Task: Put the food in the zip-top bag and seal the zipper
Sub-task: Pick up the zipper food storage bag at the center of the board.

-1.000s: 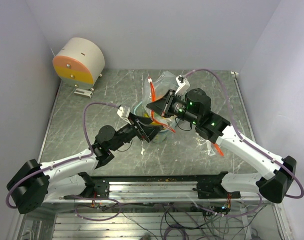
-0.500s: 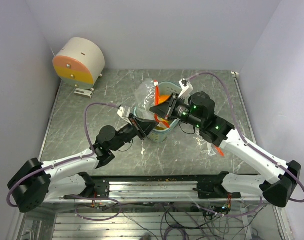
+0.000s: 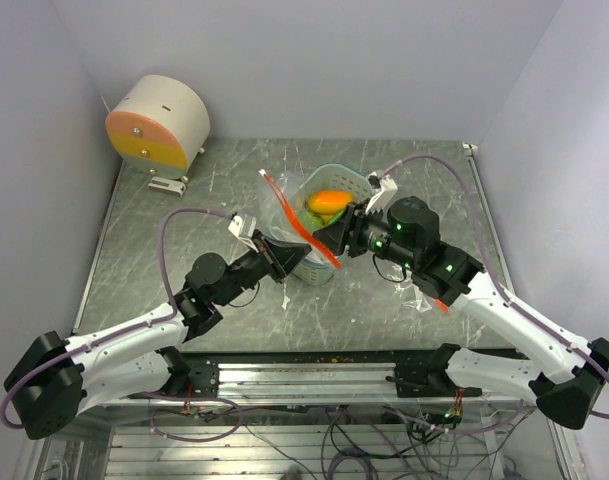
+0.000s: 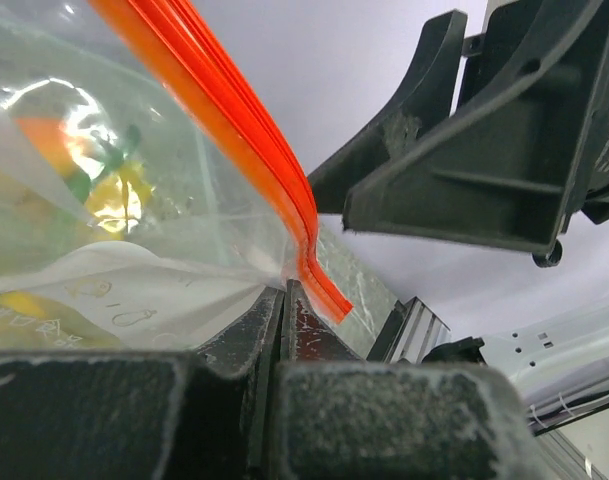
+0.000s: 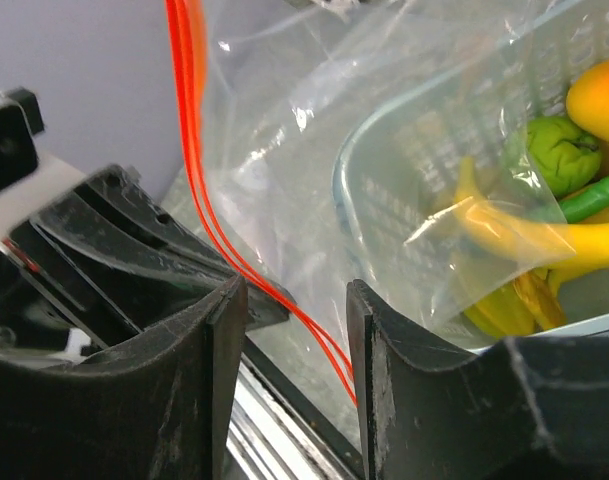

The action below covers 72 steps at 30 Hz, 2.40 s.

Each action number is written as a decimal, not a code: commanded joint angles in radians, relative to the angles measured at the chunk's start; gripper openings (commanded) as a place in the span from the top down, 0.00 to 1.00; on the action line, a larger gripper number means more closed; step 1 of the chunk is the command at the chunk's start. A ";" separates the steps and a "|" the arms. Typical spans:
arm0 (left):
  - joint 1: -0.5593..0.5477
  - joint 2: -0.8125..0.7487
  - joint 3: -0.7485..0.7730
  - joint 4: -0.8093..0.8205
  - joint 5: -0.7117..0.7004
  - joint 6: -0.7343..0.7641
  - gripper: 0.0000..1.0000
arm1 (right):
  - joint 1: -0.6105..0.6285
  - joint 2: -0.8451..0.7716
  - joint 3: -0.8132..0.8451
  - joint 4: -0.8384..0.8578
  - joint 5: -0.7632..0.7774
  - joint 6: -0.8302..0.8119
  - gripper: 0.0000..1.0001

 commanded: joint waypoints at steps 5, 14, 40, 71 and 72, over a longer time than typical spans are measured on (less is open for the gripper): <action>-0.005 0.014 -0.013 0.007 0.013 -0.007 0.93 | -0.001 -0.037 -0.096 0.082 -0.111 -0.151 0.56; -0.005 -0.051 -0.021 -0.058 0.007 0.005 0.93 | -0.001 -0.023 -0.109 0.142 -0.034 -0.208 0.59; -0.005 -0.108 -0.054 -0.116 0.038 0.006 0.93 | 0.000 0.036 -0.181 0.338 -0.148 -0.205 0.79; -0.005 -0.211 0.082 -0.212 -0.206 0.068 0.32 | 0.003 -0.031 -0.224 0.260 -0.247 -0.263 1.00; -0.004 -0.187 0.100 -0.202 -0.202 0.072 0.31 | 0.004 -0.029 -0.222 0.258 -0.248 -0.263 1.00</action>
